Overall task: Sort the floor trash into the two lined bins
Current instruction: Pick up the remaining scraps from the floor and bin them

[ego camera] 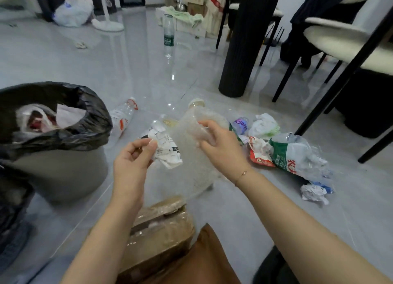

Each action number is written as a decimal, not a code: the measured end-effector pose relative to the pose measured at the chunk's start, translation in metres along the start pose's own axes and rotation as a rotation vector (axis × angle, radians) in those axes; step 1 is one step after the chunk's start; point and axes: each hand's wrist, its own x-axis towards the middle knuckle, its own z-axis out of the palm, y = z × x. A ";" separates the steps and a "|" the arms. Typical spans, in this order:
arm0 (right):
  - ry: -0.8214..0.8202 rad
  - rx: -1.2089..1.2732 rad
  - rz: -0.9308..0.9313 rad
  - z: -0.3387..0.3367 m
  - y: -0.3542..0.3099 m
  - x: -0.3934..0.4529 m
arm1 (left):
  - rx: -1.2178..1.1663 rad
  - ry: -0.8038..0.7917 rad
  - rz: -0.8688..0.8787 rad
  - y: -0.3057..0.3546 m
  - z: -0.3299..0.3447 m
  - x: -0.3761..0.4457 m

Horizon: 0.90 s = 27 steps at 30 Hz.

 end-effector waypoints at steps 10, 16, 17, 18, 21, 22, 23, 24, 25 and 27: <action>-0.339 -0.674 -0.404 0.013 -0.110 0.063 | 0.433 0.207 0.320 0.109 -0.080 0.060; -0.414 -0.880 -0.563 0.037 -0.141 0.067 | 0.718 0.374 0.086 0.120 -0.131 0.123; -0.428 -0.908 -0.572 0.038 -0.141 0.066 | 0.839 0.340 0.039 0.122 -0.132 0.126; -0.446 -0.921 -0.582 0.040 -0.141 0.066 | 0.945 0.307 0.001 0.123 -0.133 0.130; -0.510 -0.870 -0.603 0.040 -0.128 0.068 | 1.054 0.250 -0.043 0.127 -0.127 0.125; -0.536 -0.840 -0.588 0.036 -0.122 0.067 | 1.034 0.213 -0.035 0.127 -0.124 0.121; -0.555 -0.811 -0.568 0.032 -0.118 0.066 | 0.992 0.170 -0.017 0.129 -0.120 0.114; -0.562 -0.785 -0.554 0.027 -0.112 0.064 | 0.946 0.140 0.010 0.130 -0.115 0.106; -0.562 -0.760 -0.537 0.023 -0.107 0.062 | 0.908 0.111 0.044 0.132 -0.108 0.096; -0.547 -0.672 -0.494 0.014 -0.095 0.056 | 0.808 0.048 0.132 0.129 -0.089 0.072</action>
